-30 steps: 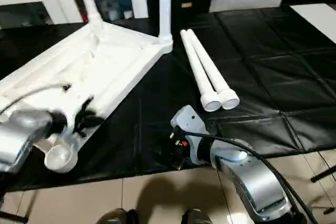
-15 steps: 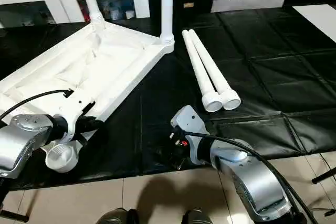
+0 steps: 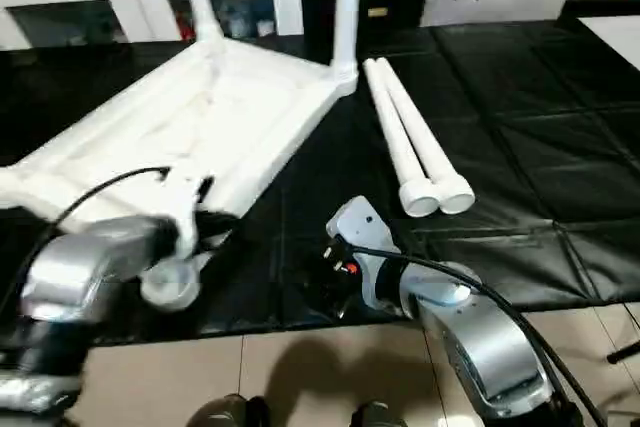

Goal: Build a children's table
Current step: Rotate table base

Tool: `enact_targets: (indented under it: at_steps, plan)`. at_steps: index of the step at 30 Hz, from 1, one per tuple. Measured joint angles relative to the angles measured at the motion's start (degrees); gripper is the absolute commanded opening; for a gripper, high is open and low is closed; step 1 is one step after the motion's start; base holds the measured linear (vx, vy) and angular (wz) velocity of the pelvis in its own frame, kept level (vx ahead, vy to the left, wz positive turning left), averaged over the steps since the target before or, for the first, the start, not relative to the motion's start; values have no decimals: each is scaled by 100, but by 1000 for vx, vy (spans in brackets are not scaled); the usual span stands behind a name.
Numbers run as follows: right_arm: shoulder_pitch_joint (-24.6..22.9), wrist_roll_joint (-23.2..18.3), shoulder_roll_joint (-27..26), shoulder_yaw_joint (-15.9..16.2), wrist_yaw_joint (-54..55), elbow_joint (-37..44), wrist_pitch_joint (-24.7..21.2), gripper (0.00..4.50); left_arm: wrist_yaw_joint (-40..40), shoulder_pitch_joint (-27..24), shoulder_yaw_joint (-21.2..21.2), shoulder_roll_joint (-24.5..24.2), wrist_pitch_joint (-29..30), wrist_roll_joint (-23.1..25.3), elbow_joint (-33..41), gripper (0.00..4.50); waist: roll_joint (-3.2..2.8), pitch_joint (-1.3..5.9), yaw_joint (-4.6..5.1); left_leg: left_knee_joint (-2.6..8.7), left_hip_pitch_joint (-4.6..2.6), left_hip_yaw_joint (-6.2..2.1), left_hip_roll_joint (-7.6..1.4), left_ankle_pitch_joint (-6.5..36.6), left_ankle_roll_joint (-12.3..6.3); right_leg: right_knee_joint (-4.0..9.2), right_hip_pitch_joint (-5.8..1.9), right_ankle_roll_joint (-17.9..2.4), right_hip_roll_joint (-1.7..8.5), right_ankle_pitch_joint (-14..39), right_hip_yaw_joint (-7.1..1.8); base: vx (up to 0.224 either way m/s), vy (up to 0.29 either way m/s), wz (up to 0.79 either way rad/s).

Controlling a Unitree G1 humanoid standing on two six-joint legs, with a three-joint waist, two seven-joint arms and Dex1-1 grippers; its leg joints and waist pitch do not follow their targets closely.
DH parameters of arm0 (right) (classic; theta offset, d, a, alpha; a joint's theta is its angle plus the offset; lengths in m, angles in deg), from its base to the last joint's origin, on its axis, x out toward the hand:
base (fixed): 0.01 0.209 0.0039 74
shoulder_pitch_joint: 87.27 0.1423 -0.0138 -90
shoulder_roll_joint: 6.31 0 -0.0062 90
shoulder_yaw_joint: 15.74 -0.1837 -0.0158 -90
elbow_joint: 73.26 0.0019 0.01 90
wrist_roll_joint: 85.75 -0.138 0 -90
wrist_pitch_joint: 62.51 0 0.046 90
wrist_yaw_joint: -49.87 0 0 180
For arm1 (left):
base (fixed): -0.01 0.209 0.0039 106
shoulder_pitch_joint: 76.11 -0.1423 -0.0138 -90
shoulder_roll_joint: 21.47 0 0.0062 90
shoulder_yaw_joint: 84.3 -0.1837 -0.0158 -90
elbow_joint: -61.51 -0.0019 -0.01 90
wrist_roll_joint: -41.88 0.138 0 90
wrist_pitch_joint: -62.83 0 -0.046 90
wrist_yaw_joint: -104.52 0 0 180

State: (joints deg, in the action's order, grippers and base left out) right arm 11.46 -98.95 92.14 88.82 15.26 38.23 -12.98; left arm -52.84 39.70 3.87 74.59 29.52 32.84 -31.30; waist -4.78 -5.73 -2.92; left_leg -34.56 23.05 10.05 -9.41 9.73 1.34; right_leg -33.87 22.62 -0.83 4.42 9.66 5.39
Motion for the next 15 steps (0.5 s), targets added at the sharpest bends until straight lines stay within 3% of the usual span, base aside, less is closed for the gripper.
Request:
enact_targets:
  at_steps: [7,13,14,15]
  plan:
    - [16,36,10,-55,59,-39,7,450,-761,281,197,658,-293,54,-419,5,-2,2,97,10,16,-1,-4,-3,-6,7,18,22,-1,7,5,0,0,0]
    - [16,38,18,-55,57,-42,7,450,-805,305,-126,532,-411,256,-393,5,-3,2,111,17,23,0,-5,-2,-9,8,28,40,-3,19,5,0,0,0]
    - [16,37,18,-55,57,-42,7,450,-780,292,-177,494,-411,268,-359,45,-3,2,107,18,24,0,-5,-2,-9,8,29,41,-3,20,5,0,0,0]
    - [16,38,19,-55,57,-42,7,450,-725,277,-195,483,-412,263,-339,45,-3,2,103,18,25,0,-5,-2,-9,9,29,41,-3,20,5,0,0,0]
